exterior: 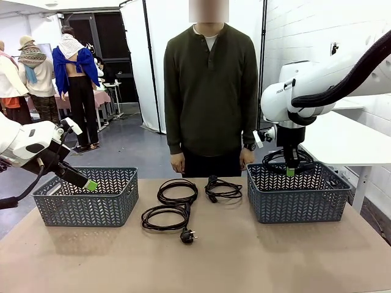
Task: Organize the cables according to human instructions.
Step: Pick up a bundle of cables and place it in the basket indicated by the human.
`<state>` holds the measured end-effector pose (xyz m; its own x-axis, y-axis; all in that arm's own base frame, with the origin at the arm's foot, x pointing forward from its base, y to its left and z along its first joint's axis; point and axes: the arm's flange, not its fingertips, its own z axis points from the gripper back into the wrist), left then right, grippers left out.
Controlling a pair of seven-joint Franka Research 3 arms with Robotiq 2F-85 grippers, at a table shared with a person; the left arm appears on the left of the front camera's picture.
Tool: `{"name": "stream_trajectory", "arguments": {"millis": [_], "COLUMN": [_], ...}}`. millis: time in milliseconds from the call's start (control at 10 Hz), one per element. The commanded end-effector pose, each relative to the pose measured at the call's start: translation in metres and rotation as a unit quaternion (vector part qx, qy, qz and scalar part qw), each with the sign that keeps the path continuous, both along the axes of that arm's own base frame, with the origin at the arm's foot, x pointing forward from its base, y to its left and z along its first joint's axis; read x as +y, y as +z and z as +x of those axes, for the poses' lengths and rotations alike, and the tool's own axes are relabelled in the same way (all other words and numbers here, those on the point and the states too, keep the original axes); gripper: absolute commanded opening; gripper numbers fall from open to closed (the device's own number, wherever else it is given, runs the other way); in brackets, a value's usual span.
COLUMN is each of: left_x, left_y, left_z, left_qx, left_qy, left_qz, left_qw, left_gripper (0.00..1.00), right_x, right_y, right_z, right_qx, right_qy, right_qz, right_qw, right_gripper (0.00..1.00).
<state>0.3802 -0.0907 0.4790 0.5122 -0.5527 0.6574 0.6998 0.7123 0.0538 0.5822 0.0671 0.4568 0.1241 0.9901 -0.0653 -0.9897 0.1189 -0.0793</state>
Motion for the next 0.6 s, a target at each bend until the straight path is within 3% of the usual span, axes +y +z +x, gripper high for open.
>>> {"name": "stream_trajectory", "arguments": {"millis": [0, 500], "left_x": [0.0008, 0.0008], "left_y": [-0.0007, -0.0007], "left_z": [0.0007, 0.0007], "left_qx": [0.004, 0.004], "left_qy": [0.004, 0.004], "left_qz": [-0.007, -0.007], "left_qw": [1.0, 1.0], "left_gripper": [1.0, 1.0], "right_x": [-0.0043, -0.0043], "right_y": [-0.0028, -0.008], "right_z": [0.0029, 0.0075], "right_qx": [0.004, 0.003], "right_qy": [0.023, -0.005], "right_qz": [-0.002, -0.002], "right_qw": [1.0, 1.0], "right_gripper": [0.02, 0.99]}}
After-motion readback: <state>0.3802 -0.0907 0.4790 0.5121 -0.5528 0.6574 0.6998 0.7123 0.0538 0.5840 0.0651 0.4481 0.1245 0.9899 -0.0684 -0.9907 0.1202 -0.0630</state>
